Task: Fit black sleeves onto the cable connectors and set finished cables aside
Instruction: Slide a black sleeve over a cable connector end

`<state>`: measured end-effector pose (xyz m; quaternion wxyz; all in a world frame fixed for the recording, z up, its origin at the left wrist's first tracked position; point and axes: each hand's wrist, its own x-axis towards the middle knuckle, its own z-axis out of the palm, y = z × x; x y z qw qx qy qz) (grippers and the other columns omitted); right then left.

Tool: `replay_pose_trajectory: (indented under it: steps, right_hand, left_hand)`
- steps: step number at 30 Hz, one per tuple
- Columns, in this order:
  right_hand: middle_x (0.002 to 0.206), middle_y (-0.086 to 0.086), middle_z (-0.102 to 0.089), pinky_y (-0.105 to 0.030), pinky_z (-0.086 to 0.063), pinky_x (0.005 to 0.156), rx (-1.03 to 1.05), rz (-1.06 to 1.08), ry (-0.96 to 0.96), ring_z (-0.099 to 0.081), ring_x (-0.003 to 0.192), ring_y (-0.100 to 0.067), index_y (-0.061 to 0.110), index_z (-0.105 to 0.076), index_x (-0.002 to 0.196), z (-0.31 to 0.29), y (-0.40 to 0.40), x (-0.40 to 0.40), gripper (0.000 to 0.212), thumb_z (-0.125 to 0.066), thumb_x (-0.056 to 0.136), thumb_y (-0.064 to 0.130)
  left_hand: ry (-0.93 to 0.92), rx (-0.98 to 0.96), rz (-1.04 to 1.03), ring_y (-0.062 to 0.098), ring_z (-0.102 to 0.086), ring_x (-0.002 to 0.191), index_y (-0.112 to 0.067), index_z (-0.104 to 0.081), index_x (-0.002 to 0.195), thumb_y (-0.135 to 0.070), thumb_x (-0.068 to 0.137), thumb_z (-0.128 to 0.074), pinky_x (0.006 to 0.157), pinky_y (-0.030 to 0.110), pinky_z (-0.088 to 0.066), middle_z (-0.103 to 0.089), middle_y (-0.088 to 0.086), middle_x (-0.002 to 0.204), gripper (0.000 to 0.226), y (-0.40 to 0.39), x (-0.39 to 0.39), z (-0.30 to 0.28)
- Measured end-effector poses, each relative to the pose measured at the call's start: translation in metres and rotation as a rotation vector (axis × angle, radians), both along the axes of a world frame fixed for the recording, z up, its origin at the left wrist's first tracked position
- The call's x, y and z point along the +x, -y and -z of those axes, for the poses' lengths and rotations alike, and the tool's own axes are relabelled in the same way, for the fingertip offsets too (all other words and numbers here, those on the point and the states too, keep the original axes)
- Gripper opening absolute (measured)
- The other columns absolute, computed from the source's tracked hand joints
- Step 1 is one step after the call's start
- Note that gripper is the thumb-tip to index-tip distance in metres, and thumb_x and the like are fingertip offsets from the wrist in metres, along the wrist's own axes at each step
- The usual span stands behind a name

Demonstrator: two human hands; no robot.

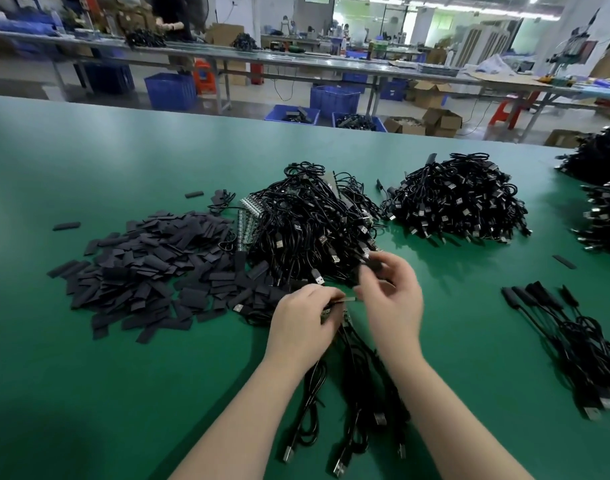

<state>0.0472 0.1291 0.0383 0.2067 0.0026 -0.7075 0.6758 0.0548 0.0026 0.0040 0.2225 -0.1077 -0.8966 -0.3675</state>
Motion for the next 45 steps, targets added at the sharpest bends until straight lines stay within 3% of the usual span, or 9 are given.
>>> replay_pose_trajectory:
  steps: [5, 8, 13, 17, 21, 26, 32, 38, 45]
  right_hand:
    - [0.081, 0.001, -0.064, -0.024, -0.052, 0.066, -0.167, 0.059, 0.139, -0.064, 0.065, -0.008, 0.024, -0.068, 0.105, 0.037, -0.045, -0.007, 0.017, -0.063, 0.095, 0.012]
    - [0.074, 0.007, -0.066, -0.017, -0.052, 0.063, -0.171, 0.021, 0.139, -0.067, 0.066, -0.009, 0.031, -0.071, 0.098, 0.044, -0.049, -0.009, 0.019, -0.066, 0.094, 0.014]
    - [0.076, 0.006, -0.069, -0.017, -0.053, 0.066, -0.169, -0.060, 0.127, -0.069, 0.072, -0.012, 0.033, -0.073, 0.093, 0.045, -0.049, -0.012, 0.020, -0.064, 0.095, 0.015]
    - [0.078, 0.005, -0.071, -0.018, -0.053, 0.066, -0.141, -0.124, 0.126, -0.070, 0.073, -0.014, 0.029, -0.074, 0.093, 0.043, -0.048, -0.013, 0.017, -0.066, 0.095, 0.014]
    - [0.081, 0.002, -0.073, -0.020, -0.055, 0.065, -0.150, -0.145, 0.160, -0.074, 0.077, -0.020, 0.029, -0.074, 0.093, 0.040, -0.046, -0.011, 0.016, -0.070, 0.092, 0.014]
    - [0.070, 0.007, -0.065, -0.017, -0.052, 0.063, -0.148, -0.176, 0.174, -0.067, 0.064, -0.010, 0.032, -0.074, 0.091, 0.039, -0.045, -0.006, 0.019, -0.072, 0.089, 0.013]
    - [0.069, 0.004, -0.067, -0.018, -0.052, 0.065, -0.109, -0.209, 0.172, -0.065, 0.065, -0.012, 0.032, -0.073, 0.091, 0.039, -0.044, -0.004, 0.020, -0.075, 0.086, 0.013]
    - [0.070, 0.001, -0.067, -0.019, -0.052, 0.067, -0.051, -0.228, 0.177, -0.062, 0.068, -0.014, 0.036, -0.071, 0.088, 0.041, -0.043, -0.006, 0.022, -0.077, 0.084, 0.016]
    - [0.073, -0.002, -0.070, -0.018, -0.053, 0.079, -0.087, -0.359, 0.173, -0.064, 0.075, -0.014, 0.037, -0.077, 0.098, 0.040, -0.047, -0.006, 0.029, -0.076, 0.085, 0.012]
  left_hand:
    - [-0.007, 0.050, 0.017, 0.002, -0.062, 0.087, -0.025, -0.073, 0.105, -0.027, 0.092, -0.064, 0.078, 0.029, -0.054, -0.067, -0.014, 0.098, 0.016, -0.002, -0.001, 0.006]
    - [0.035, 0.083, 0.034, 0.001, -0.060, 0.094, -0.027, -0.073, 0.109, -0.027, 0.093, -0.064, 0.082, 0.026, -0.052, -0.064, -0.015, 0.103, 0.018, -0.002, -0.003, 0.008]
    - [0.085, 0.109, 0.017, -0.001, -0.058, 0.107, -0.031, -0.065, 0.124, -0.025, 0.096, -0.059, 0.091, 0.020, -0.049, -0.066, -0.014, 0.116, 0.029, -0.001, -0.006, 0.007]
    - [0.073, 0.026, 0.020, 0.006, -0.059, 0.096, -0.024, -0.063, 0.128, -0.018, 0.099, -0.053, 0.082, 0.020, -0.046, -0.064, -0.012, 0.101, 0.032, -0.004, -0.005, 0.003]
    - [0.096, 0.017, 0.027, -0.006, -0.050, 0.080, -0.026, -0.062, 0.127, -0.023, 0.099, -0.051, 0.070, 0.012, -0.037, -0.048, -0.025, 0.088, 0.031, -0.004, -0.004, 0.003]
    - [0.090, 0.008, 0.047, -0.015, -0.049, 0.088, -0.032, -0.064, 0.116, -0.033, 0.092, -0.061, 0.067, 0.011, -0.037, -0.045, -0.030, 0.087, 0.024, -0.004, 0.000, 0.005]
    - [0.122, 0.020, 0.032, -0.002, -0.052, 0.083, -0.041, -0.064, 0.112, -0.045, 0.083, -0.069, 0.069, 0.021, -0.047, -0.050, -0.023, 0.083, 0.029, -0.002, -0.001, 0.008]
    - [0.121, 0.073, 0.033, 0.004, -0.053, 0.079, -0.044, -0.065, 0.109, -0.039, 0.083, -0.073, 0.066, 0.025, -0.049, -0.054, -0.015, 0.080, 0.028, -0.002, -0.003, 0.010]
    - [0.106, 0.138, 0.057, 0.004, -0.053, 0.076, -0.042, -0.068, 0.104, -0.032, 0.086, -0.071, 0.065, 0.028, -0.049, -0.055, -0.015, 0.077, 0.021, 0.000, -0.006, 0.011]
